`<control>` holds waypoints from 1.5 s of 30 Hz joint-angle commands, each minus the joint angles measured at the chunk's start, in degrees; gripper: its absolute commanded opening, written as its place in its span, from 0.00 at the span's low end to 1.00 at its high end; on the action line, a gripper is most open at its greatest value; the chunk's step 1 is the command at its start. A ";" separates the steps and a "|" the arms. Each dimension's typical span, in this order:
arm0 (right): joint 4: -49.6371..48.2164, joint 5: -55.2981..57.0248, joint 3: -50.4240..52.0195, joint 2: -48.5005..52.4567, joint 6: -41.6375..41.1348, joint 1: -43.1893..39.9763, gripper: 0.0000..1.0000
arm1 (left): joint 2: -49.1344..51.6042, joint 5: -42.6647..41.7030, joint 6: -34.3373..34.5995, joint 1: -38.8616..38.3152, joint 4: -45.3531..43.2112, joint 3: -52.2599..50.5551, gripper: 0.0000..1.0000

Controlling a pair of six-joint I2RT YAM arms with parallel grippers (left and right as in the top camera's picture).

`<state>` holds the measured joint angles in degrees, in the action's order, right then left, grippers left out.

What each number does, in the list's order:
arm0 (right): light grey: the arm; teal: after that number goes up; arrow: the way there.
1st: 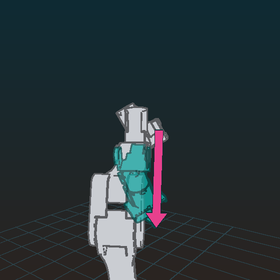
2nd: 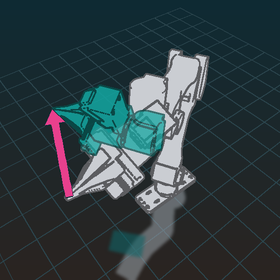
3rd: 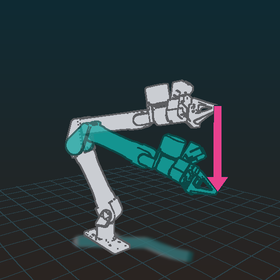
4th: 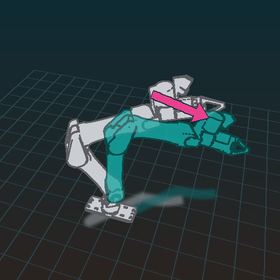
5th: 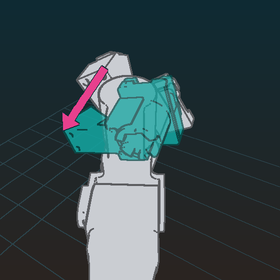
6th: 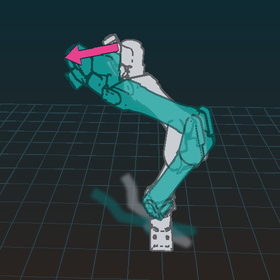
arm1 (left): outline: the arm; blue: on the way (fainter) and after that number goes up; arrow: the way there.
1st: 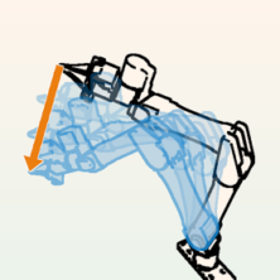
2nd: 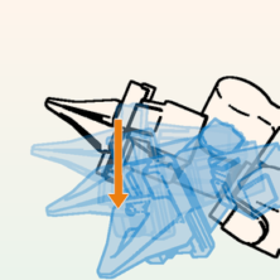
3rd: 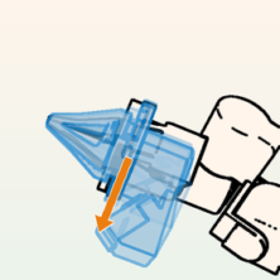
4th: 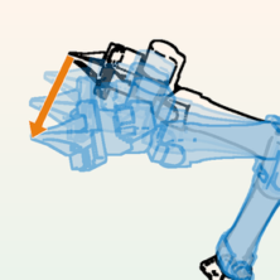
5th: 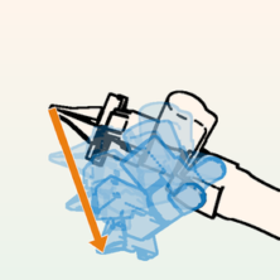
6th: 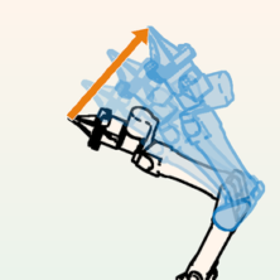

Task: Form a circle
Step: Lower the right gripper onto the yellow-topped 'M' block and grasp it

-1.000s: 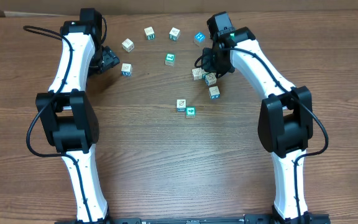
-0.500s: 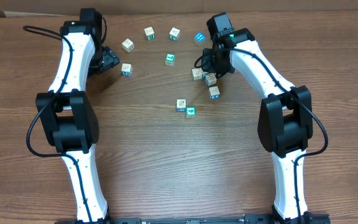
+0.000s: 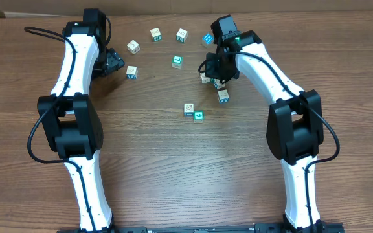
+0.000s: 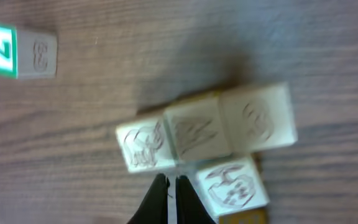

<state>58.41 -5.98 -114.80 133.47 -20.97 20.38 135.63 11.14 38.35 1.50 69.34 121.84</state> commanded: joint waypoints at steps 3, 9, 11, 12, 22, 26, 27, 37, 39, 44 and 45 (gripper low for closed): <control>-0.04 -0.22 0.66 0.31 -0.57 1.99 0.04 | -2.03 -0.09 -1.09 -0.39 0.00 -0.17 1.00; -0.48 6.34 3.65 0.31 -4.52 2.38 0.04 | -2.03 -0.09 -1.09 -0.39 0.00 -0.17 0.99; -0.63 8.37 4.66 0.31 -4.59 2.08 0.04 | -2.03 -0.09 -1.09 -0.39 0.00 -0.17 0.99; -0.74 9.01 5.03 0.31 -4.61 1.92 0.04 | -2.03 -0.09 -1.09 -0.39 0.00 -0.17 1.00; -2.95 12.33 5.73 0.31 -8.83 -1.88 0.07 | -2.03 -0.11 -1.09 -0.39 0.00 -0.17 1.00; -4.57 7.58 5.73 0.31 -9.66 -2.25 0.09 | -2.03 -0.09 -1.09 -0.39 0.00 -0.17 1.00; -4.61 6.82 5.73 0.31 -9.66 -2.23 0.09 | -2.03 -0.09 -1.09 -0.39 0.00 -0.17 1.00; -7.52 7.02 5.75 0.33 -9.68 0.68 0.10 | -2.03 -0.09 -1.09 -0.39 0.00 -0.17 1.00; -8.98 7.37 5.75 0.33 -9.68 0.68 0.10 | -2.03 -0.09 -1.09 -0.39 0.00 -0.17 1.00; -12.39 7.37 5.75 0.33 -9.68 0.68 0.14 | -2.03 -0.09 -1.09 -0.39 0.00 -0.17 0.99; -13.05 7.37 5.75 0.33 -9.68 0.68 0.15 | -2.03 -0.09 -1.09 -0.39 0.00 -0.17 1.00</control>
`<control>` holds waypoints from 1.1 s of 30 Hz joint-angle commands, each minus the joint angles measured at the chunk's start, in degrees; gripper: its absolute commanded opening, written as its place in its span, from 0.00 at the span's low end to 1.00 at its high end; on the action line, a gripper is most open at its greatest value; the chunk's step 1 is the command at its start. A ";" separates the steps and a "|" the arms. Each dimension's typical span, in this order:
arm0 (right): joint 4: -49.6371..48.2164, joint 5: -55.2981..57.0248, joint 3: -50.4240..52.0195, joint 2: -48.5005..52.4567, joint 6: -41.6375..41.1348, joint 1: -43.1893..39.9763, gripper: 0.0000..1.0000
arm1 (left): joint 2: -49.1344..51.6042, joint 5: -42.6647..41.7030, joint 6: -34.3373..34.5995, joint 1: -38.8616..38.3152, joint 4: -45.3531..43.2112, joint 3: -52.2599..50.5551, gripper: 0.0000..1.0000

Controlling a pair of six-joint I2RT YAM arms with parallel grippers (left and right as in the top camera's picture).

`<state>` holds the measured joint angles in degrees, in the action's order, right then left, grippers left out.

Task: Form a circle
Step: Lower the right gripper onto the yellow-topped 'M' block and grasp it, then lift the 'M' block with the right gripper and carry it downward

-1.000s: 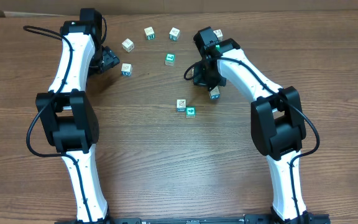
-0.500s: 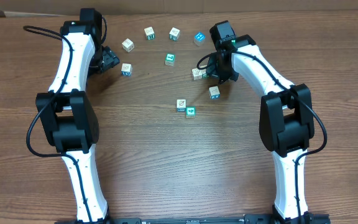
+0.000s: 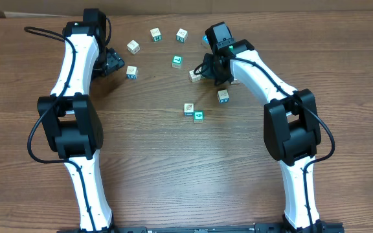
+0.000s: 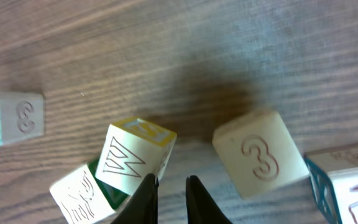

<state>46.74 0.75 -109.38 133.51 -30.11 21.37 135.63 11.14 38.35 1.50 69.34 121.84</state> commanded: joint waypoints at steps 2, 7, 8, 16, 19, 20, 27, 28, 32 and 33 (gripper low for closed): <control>-2.58 0.63 0.33 0.28 -0.50 -0.31 0.18 | -2.03 -0.09 -1.09 -0.39 0.00 -0.17 1.00; -6.25 0.61 0.31 0.28 -0.55 -0.31 0.44 | -2.03 -0.09 -1.09 -0.39 0.00 -0.17 0.99; -7.02 0.61 0.31 0.28 -0.57 -0.31 0.49 | -2.03 -0.09 -1.09 -0.39 0.00 -0.17 1.00; -6.84 0.68 0.33 0.63 -1.66 0.57 0.66 | -2.03 -0.09 -1.09 -0.39 0.00 -0.17 1.00; -7.04 1.97 0.33 1.46 -3.76 1.31 0.68 | -2.03 -0.09 -1.09 -0.39 0.00 -0.17 1.00; -7.08 2.73 0.33 1.88 -4.50 1.53 0.68 | -2.03 -0.09 -1.09 -0.39 0.00 -0.17 0.99; -7.65 4.39 0.33 2.93 -5.73 1.95 0.51 | -2.03 -0.09 -1.09 -0.39 0.00 -0.17 1.00; -7.82 4.39 0.31 2.93 -5.73 1.95 0.47 | -2.03 -0.09 -1.09 -0.39 0.00 -0.17 0.99; -6.99 4.61 0.33 2.93 -5.70 1.95 0.40 | -2.03 -0.09 -1.09 -0.39 0.00 -0.17 1.00; -6.64 5.11 0.33 2.93 -5.68 1.95 0.39 | -2.03 -0.09 -1.09 -0.39 0.00 -0.17 1.00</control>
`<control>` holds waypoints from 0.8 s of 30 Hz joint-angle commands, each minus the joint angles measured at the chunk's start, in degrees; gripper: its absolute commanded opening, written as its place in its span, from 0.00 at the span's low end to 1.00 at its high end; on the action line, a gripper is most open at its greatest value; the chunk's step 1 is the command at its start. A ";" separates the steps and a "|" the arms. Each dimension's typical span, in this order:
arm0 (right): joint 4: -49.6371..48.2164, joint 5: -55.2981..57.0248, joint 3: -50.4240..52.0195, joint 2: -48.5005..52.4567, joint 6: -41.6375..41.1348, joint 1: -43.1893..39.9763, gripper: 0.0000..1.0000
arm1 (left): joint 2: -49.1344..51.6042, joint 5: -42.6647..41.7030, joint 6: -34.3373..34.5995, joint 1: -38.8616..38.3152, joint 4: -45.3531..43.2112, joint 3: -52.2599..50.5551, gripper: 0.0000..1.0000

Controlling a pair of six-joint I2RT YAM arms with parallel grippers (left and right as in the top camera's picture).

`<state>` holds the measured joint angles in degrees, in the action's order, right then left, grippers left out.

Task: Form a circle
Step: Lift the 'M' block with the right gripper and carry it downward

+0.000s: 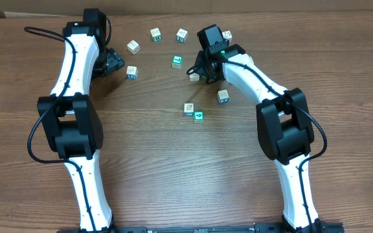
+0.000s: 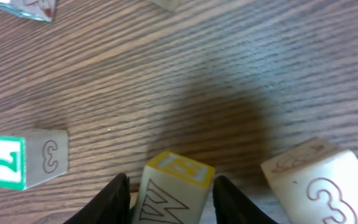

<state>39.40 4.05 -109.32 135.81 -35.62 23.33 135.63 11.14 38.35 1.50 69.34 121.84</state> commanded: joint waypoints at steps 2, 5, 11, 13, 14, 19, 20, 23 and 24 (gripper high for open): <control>1.01 2.86 0.24 0.63 0.07 -0.04 0.35 | -2.03 -0.09 -1.09 -0.39 0.00 -0.17 1.00; 1.29 3.26 0.24 0.63 0.28 -0.04 0.32 | -2.03 -0.09 -1.09 -0.39 0.00 -0.17 1.00; 1.42 3.23 -0.28 0.50 1.68 -0.04 0.26 | -2.03 -0.11 -1.09 -0.39 0.00 -0.17 1.00; 1.66 3.26 -0.96 0.24 3.41 -0.02 0.24 | -2.03 -0.11 -1.09 -0.39 0.00 -0.17 0.99; 1.88 3.23 -1.36 0.09 4.22 -0.04 0.23 | -2.03 -0.20 -1.09 -0.39 0.00 -0.17 1.00; 4.33 3.45 -2.86 -1.62 4.63 -0.04 0.24 | -2.03 -0.24 -1.09 -0.39 0.00 -0.17 0.99; 4.96 3.45 -3.37 -2.27 4.85 -0.04 0.24 | -2.03 -0.24 -1.09 -0.39 0.00 -0.17 0.99; 6.86 3.48 -4.74 -4.66 6.43 -0.04 0.24 | -2.03 -0.24 -1.09 -0.39 0.00 -0.17 1.00; 7.45 3.45 -5.01 -5.70 6.82 -0.04 0.24 | -2.03 -0.24 -1.09 -0.39 0.00 -0.17 1.00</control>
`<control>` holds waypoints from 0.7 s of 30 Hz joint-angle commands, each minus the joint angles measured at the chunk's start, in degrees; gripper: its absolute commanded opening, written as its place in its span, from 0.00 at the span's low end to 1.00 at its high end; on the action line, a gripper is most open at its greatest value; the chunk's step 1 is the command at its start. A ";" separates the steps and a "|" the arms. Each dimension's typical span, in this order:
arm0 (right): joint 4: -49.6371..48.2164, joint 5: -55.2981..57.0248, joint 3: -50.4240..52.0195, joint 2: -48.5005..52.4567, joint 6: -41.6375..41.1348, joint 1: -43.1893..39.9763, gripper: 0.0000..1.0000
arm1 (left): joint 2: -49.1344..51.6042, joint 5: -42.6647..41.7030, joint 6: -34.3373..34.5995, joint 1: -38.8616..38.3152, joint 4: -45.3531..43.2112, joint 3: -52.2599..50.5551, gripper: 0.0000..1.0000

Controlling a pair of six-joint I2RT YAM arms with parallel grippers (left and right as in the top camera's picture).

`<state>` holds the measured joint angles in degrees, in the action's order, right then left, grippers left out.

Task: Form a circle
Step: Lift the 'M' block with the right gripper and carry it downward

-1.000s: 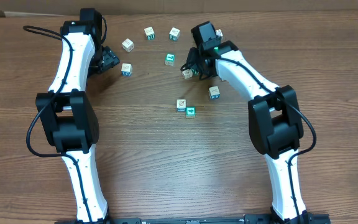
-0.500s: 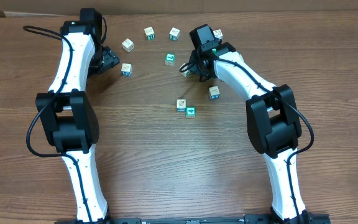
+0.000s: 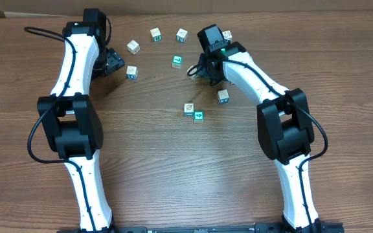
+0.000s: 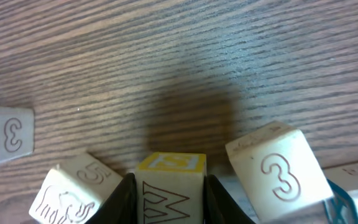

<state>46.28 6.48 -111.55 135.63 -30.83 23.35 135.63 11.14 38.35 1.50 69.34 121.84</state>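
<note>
The small wooden letter and number blocks lie scattered over the far half of the table. My right gripper (image 4: pixel 169 208) is shut on the W block (image 4: pixel 169 186) with the yellow top, its black fingers (image 4: pixel 124 199) against both sides. To its right sits a block with a 3 (image 4: pixel 275 174), and to its left a block with a 5 (image 4: pixel 73 190). From overhead this right gripper (image 3: pixel 201 71) is at the far middle. My left gripper (image 3: pixel 112 63) hangs beside a block (image 3: pixel 131 72) at the far left; its jaws are too dark to read.
Other blocks: three in a far arc (image 3: pixel 133 46) (image 3: pixel 155 33) (image 3: pixel 182 34), a green-faced one (image 3: pixel 177 61), a touching pair (image 3: pixel 193 112) at mid-table, one (image 3: pixel 223 96) right of them, one (image 3: pixel 227 35) behind the right arm. A blue-edged block sits at the right.
My right gripper's fingers stood spread either side of the W block; now they press against its sides. The wrist view has shifted slightly, bringing the 5 block into view. The left arm has not moved.
My right gripper was first shut, its tip against a tight cluster of blocks. Then the cluster lay spread apart, with the fingers slightly parted between the W block and the 3 block. Then they straddled the W block, and now they grip it.
</note>
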 commanded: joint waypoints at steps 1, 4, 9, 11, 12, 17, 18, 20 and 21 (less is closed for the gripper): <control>1.05 1.03 -2.86 -6.71 2.47 -0.07 0.23 | -2.03 -0.24 -1.09 -0.39 0.00 -0.17 1.00; 3.19 0.98 -2.86 -10.69 2.67 -0.04 0.23 | -2.03 -0.24 -1.09 -0.39 0.00 -0.17 1.00; 9.29 -0.02 -2.86 -17.18 2.80 0.66 0.23 | -2.03 -0.24 -1.09 -0.39 0.00 -0.17 0.99; 11.69 -1.68 -2.86 -19.04 2.86 1.11 0.23 | -2.03 -0.24 -1.09 -0.39 0.00 -0.17 0.99; 13.03 -2.67 -2.86 -19.89 2.86 1.44 0.23 | -2.03 -0.24 -1.09 -0.39 -0.02 -0.17 1.00; 19.65 -7.76 -2.86 -21.42 2.86 3.69 0.23 | -2.03 -0.24 -1.09 -0.39 0.00 -0.17 1.00; 20.83 -8.17 -2.84 -21.40 2.84 4.26 0.23 | -2.03 -0.24 -1.09 -0.39 0.00 -0.17 1.00; 23.28 -8.17 -2.73 -21.40 2.82 5.70 0.23 | -2.03 -0.24 -1.09 -0.39 0.00 -0.17 0.99; 24.39 -8.13 -2.62 -21.40 2.84 6.56 0.23 | -2.03 -0.24 -1.09 -0.39 0.00 -0.17 1.00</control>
<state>68.97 0.32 -113.60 114.63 -28.25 27.55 135.63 11.14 38.35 1.50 69.34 121.84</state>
